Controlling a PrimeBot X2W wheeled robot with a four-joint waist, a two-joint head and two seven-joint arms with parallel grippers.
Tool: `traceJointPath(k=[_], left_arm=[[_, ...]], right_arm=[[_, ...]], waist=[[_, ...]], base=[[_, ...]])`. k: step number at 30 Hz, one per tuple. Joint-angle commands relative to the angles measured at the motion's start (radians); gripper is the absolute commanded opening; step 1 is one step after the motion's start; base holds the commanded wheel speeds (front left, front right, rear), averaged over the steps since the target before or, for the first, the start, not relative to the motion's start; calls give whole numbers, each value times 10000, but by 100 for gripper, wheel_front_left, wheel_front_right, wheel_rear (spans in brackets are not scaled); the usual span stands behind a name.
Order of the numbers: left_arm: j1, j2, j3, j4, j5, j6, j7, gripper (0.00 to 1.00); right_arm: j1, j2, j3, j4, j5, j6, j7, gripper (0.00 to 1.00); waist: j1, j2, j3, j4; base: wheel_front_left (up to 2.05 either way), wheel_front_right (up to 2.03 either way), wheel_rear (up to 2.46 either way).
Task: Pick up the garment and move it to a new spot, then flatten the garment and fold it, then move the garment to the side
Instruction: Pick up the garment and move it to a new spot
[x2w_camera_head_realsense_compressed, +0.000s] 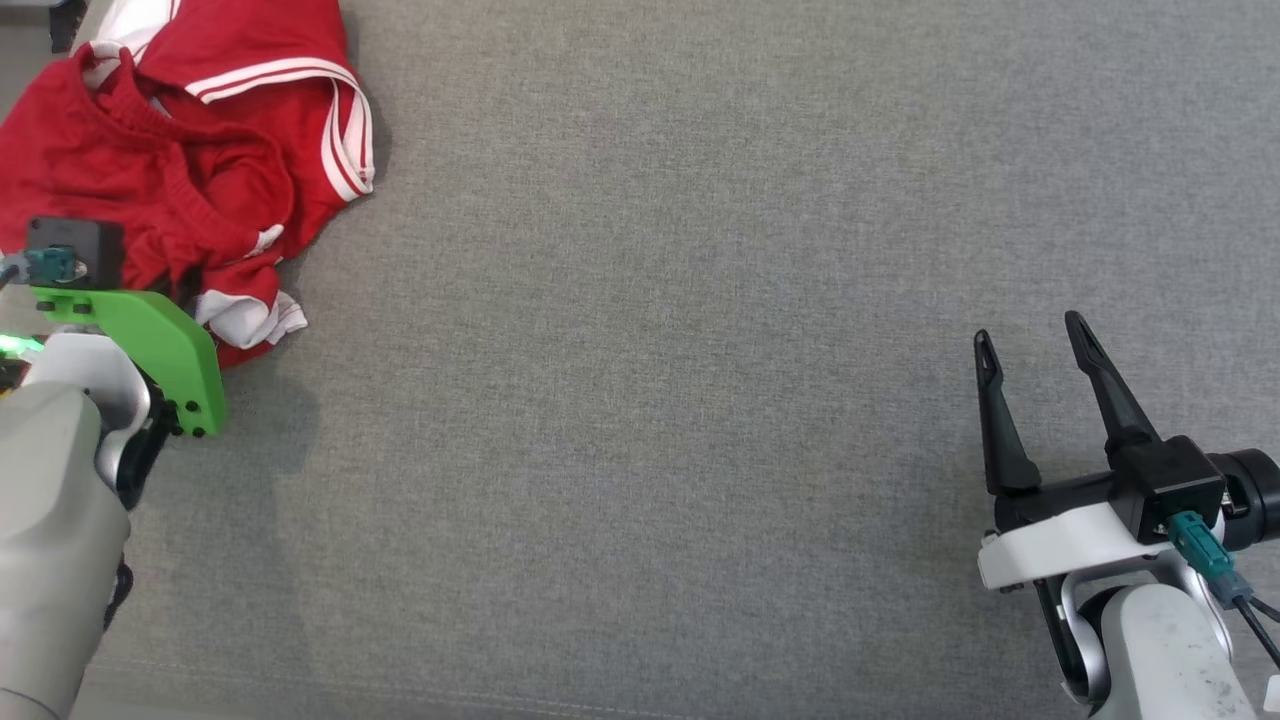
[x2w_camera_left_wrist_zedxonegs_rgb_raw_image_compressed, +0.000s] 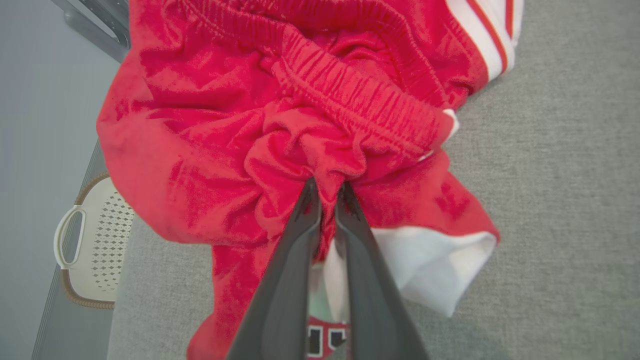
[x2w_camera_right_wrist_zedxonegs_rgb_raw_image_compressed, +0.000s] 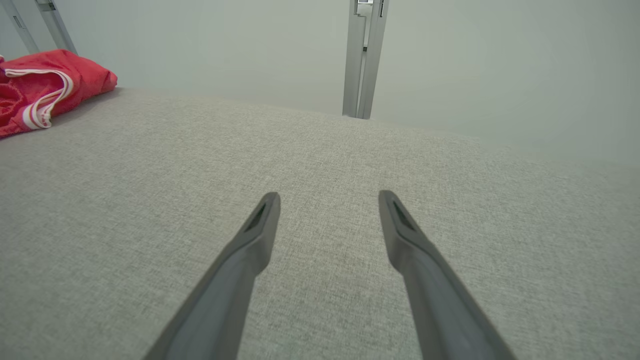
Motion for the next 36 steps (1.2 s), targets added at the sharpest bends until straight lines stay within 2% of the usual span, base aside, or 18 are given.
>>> traceJointPath(k=[1, 8, 12, 16, 19, 28, 32, 36], left_arm=[[-265, 206, -20, 9, 12, -12, -276, 0], [-1009, 932, -43, -149, 544, 63, -1805, 0], [-1467, 1277, -417, -544, 1056, 49, -1996, 0], [-1835, 1345, -905, -1333, 1422, 13, -1961, 0], [-1970, 1225, -1441, -2242, 1528, -9, -1763, 0], [-1657, 638, -2876, -5148, 358, -10, -1273, 0], [-1428, 208, -3616, -5741, 79, -9, -1292, 0], [-1232, -397, -4447, -5562, -200, -7, -1289, 0]], right_arm=[[-118, -33, 27, 108, 105, -13, -89, 100], [-25, -30, 21, 674, 597, -13, -218, 100], [191, -30, -10, 993, 922, -13, -264, 100], [383, -30, -130, 1113, 1218, -13, -262, 100], [586, -30, -311, 1139, 1379, -13, -265, 100], [991, -32, -866, 1060, 1463, -13, -260, 100], [1021, -27, -918, 1049, 1466, -13, -261, 100], [824, -27, -809, 999, 1604, -13, -261, 100]], waist=[[-1, 0, -344, -5], [-1, 0, -1478, -230], [-1, 0, -2234, -478], [-1, 0, -2917, -827], [-1, 0, -3363, -1171], [-1, 0, -3903, -2490], [-1, 0, -3743, -3189], [-1, 0, -3293, -3882]], base=[[0, 0, 0], [0, 0, 0], [0, 0, 0], [0, 0, 0], [0, 0, 0], [0, 0, 0], [0, 0, 0], [0, 0, 0]])
